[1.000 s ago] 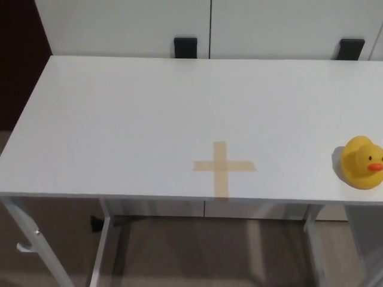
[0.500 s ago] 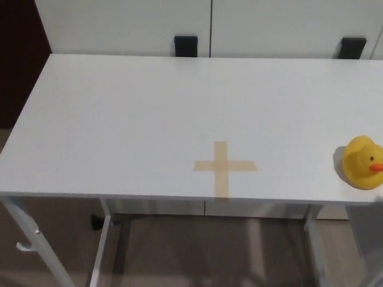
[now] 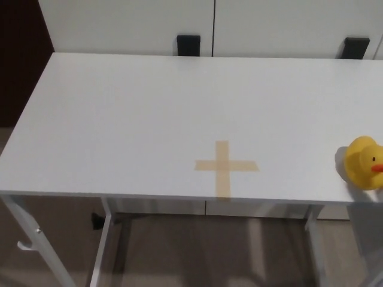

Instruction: The robot uses its right hand to push the yellow duck toy to the center of the white desk.

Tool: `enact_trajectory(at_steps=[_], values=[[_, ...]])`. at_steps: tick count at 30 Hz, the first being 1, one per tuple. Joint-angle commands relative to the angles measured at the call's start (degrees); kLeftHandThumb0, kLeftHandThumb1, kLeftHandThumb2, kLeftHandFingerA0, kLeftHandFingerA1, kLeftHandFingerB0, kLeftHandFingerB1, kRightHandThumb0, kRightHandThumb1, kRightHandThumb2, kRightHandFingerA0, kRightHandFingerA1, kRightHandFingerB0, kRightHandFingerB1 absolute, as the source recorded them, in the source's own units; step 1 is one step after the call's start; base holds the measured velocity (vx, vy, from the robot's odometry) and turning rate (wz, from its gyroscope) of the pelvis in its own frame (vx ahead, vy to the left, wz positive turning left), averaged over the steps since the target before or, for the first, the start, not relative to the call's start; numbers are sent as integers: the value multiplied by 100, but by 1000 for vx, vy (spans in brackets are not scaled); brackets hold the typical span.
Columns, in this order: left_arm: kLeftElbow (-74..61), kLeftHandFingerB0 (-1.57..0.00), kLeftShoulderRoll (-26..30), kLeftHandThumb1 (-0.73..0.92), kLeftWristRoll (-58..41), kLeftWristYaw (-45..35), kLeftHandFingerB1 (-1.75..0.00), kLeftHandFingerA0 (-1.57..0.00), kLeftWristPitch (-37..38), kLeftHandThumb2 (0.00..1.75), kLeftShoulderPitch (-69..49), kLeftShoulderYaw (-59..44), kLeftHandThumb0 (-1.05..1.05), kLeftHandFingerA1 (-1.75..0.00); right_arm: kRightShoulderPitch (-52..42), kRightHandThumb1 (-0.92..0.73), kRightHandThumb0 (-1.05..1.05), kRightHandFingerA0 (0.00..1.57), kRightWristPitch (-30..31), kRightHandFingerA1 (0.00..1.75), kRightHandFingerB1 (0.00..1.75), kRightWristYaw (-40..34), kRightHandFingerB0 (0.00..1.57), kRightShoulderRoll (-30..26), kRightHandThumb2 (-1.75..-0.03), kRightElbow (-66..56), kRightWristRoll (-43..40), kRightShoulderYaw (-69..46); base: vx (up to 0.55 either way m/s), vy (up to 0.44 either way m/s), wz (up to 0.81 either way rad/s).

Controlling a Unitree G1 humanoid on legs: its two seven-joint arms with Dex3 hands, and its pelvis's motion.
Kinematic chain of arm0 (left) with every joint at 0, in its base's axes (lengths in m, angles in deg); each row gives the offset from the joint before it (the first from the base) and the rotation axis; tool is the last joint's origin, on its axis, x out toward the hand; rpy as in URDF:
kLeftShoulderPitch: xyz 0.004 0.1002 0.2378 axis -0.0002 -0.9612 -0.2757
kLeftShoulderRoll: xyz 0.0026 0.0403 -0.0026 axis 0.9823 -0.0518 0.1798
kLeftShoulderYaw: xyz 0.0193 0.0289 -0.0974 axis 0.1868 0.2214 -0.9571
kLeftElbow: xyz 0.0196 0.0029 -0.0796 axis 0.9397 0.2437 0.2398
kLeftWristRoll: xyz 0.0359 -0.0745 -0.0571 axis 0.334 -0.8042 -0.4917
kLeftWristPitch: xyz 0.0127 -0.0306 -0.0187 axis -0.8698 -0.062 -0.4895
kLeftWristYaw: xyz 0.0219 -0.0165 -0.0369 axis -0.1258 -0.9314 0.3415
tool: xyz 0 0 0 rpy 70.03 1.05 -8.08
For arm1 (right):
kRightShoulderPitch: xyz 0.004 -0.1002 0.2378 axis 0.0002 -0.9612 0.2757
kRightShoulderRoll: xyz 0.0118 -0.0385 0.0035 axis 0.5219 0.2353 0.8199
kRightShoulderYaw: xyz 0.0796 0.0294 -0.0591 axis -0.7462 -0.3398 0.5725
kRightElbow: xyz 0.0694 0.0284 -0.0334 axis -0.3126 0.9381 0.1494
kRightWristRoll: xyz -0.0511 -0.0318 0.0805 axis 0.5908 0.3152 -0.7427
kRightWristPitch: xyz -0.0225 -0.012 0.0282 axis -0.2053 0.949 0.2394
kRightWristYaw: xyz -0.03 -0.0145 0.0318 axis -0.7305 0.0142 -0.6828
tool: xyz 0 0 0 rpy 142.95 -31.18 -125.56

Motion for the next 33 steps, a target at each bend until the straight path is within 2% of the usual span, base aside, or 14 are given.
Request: enact_trajectory(at_steps=[1, 6, 7, 8, 9, 10, 11, 12, 13, 14, 22, 26, 32, 33], values=[[24, -85, 65, 53, 45, 79, -91, -90, 325, 88, -52, 57, -9, -88, -12, -79, -81, 4, -206, 31, 34, -97, 10, 198, -119, 232, 269, 167, 0, 0, 0], [39, -86, 69, 54, 58, 82, -91, -90, 357, 89, -68, 115, -11, -89, -25, -78, -84, 5, -171, 32, 34, -165, 10, 439, -119, 312, 366, 297, 0, 0, 0], [36, -86, 91, 55, 83, 80, -92, -90, 358, 84, -62, 150, -12, -89, 7, -92, -88, 4, -142, 31, 28, -185, 13, 499, -79, 350, 439, 370, 0, 0, 0], [30, -86, 97, 54, 91, 72, -92, -90, 349, 88, -53, 169, -11, -90, 38, -79, -85, 2, -143, 32, 35, -220, 13, 525, -120, 374, 524, 442, 0, 0, 0], [24, -86, 93, 54, 84, 64, -92, -90, 340, 88, -45, 173, -11, -90, 62, -79, -85, 2, -164, 32, 35, -254, 13, 532, -120, 389, 600, 508, 0, 0, 0], [16, -87, 89, 48, 63, 57, -92, -89, 344, 103, -48, 160, -11, -92, 75, -92, -89, 6, -182, 31, 29, -273, 15, 539, -80, 396, 642, 548, 0, 0, 0], [11, -87, 86, 48, 48, 53, -92, -89, 349, 103, -51, 153, -11, -92, 83, -92, -89, 6, -194, 31, 29, -285, 15, 544, -80, 402, 663, 569, 0, 0, 0], [22, -87, 84, 47, 47, 68, -93, -90, 350, 99, -48, 155, -11, -90, 115, -49, -36, 2, -237, 52, 48, -334, 0, 570, -111, 411, 771, 666, 0, 0, 0], [38, -87, 83, 47, 53, 89, -93, -90, 349, 99, -43, 163, -11, -90, 153, -49, -36, 2, -286, 52, 48, -392, 0, 599, -111, 421, 898, 777, 0, 0, 0], [42, -86, 80, 53, 40, 90, -92, -91, 345, 84, -44, 151, -12, -91, 176, -92, -86, 12, -286, 37, 31, -441, 19, 606, -78, 422, 1006, 873, 0, 0, 0], [9, -89, 88, 48, 28, 56, -95, -92, 402, 96, -83, 154, -11, -94, 302, -92, -89, 15, -248, 37, 33, -594, 23, 715, -77, 413, 1298, 1249, 0, 0, 0], [42, -89, 91, 55, 75, 65, -97, -90, 353, 84, -58, 200, -13, -91, 279, -92, -86, 19, -213, 39, 35, -557, 24, 744, -77, 433, 1395, 1395, 0, 0, 0], [40, -91, 58, 49, 56, 61, -96, -89, 414, 99, -83, 233, -10, -92, 196, -92, -84, 21, -192, 42, 37, -591, 28, 763, -76, 450, 1705, 1744, 0, 0, 0], [40, -89, 49, 56, 65, 75, -96, -90, 366, 84, -78, 246, -14, -91, 223, -92, -85, 19, -162, 44, 37, -640, 29, 799, -77, 519, 1756, 1795, 0, 0, 0]])
